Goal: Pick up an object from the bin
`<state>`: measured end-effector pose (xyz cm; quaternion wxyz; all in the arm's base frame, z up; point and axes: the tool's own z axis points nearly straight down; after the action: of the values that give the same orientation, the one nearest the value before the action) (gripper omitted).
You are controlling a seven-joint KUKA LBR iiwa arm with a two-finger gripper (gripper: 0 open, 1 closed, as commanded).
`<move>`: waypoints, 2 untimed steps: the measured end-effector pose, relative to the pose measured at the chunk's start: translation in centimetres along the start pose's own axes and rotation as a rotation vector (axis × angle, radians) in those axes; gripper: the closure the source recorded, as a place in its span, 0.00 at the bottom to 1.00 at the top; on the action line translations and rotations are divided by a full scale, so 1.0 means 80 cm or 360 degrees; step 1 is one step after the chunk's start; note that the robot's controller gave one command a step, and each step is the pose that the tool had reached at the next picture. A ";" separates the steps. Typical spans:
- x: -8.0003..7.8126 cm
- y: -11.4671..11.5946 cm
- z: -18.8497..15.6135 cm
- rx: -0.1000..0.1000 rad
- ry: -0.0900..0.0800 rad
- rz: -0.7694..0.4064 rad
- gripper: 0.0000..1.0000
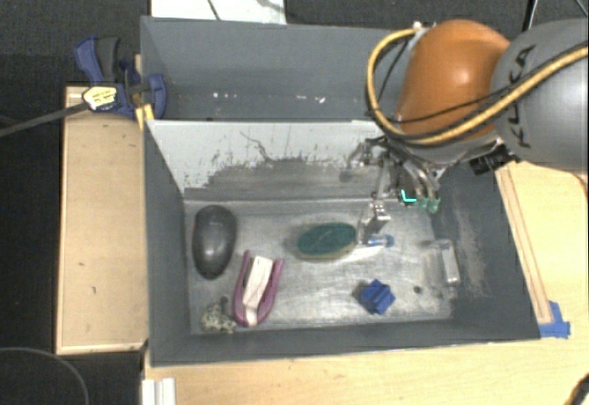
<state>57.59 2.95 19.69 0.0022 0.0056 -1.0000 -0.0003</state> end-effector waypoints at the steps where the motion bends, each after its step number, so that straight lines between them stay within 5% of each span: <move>1: -0.009 0.009 0.158 0.0000 -0.0016 -0.0201 0.00; 2: -0.020 -0.009 0.118 0.0000 -0.0018 -0.0095 0.00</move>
Offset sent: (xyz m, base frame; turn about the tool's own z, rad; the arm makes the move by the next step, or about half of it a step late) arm 0.0047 0.0071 -0.1269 -0.1269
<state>59.17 2.25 10.21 -0.0036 0.0355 -0.9994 -0.0003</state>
